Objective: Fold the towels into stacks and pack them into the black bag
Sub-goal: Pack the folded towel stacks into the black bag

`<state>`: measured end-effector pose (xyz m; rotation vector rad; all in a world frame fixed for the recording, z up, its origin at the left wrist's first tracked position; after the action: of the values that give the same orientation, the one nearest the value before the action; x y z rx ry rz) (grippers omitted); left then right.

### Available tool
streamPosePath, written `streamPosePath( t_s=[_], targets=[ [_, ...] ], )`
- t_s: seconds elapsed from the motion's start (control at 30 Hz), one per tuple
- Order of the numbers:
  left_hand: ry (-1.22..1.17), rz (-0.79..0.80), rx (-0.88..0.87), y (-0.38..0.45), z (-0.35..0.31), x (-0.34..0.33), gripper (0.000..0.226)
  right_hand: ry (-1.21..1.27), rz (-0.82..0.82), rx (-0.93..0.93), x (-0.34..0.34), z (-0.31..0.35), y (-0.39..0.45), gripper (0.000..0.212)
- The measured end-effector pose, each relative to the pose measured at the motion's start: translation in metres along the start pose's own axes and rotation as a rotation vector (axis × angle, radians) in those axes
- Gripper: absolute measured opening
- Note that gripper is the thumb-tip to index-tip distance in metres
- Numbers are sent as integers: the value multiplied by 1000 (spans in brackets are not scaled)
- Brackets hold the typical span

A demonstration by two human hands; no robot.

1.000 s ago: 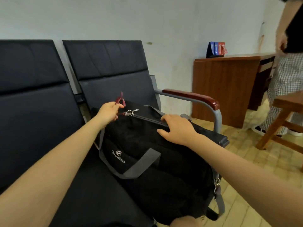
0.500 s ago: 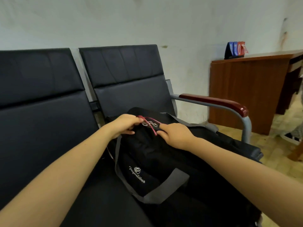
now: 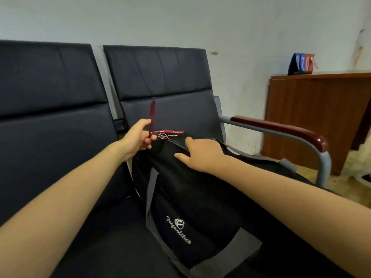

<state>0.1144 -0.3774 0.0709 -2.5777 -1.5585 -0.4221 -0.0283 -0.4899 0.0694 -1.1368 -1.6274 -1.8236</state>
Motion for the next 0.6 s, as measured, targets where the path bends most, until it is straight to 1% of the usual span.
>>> streamPosePath(
  t_s=[0.07, 0.1, 0.17, 0.23, 0.33, 0.43, 0.5, 0.6],
  targets=[
    [55, 32, 47, 3, 1, 1, 59, -4, -33, 8, -12, 16, 21, 45],
    [94, 28, 58, 5, 3, 2, 58, 5, -35, 11, -18, 20, 28, 43],
    [169, -24, 30, 10, 8, 4, 47, 25, -17, 30, -28, 24, 35, 41],
    [227, -85, -48, 17, 14, 5, 31, 32, -12, 68, -35, 24, 35, 40],
    [169, -148, -103, 29, 18, 7, 23, 95, 3, 87, -37, 20, 35, 38],
    [156, -208, -127, 43, 15, 16, 24, 213, 54, 66, -35, 13, 37, 34],
    [157, -219, -133, 54, 17, 23, 29, 243, 66, 80, -33, 10, 39, 36],
    [144, -290, -104, 76, 32, 38, 33, 314, 77, 83, -31, 5, 38, 40]
  ],
)
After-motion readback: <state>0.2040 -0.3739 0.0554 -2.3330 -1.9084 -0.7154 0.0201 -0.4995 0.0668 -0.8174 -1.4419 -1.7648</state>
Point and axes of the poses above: each hand's wrist, its own y-axis towards the middle knuckle, its own x-axis out of the back of the hand, z = x × y, the point moved 7 cm from there along y, towards the middle knuckle, and after that the axes turned 12 degrees about -z, right-handed, at the moved point
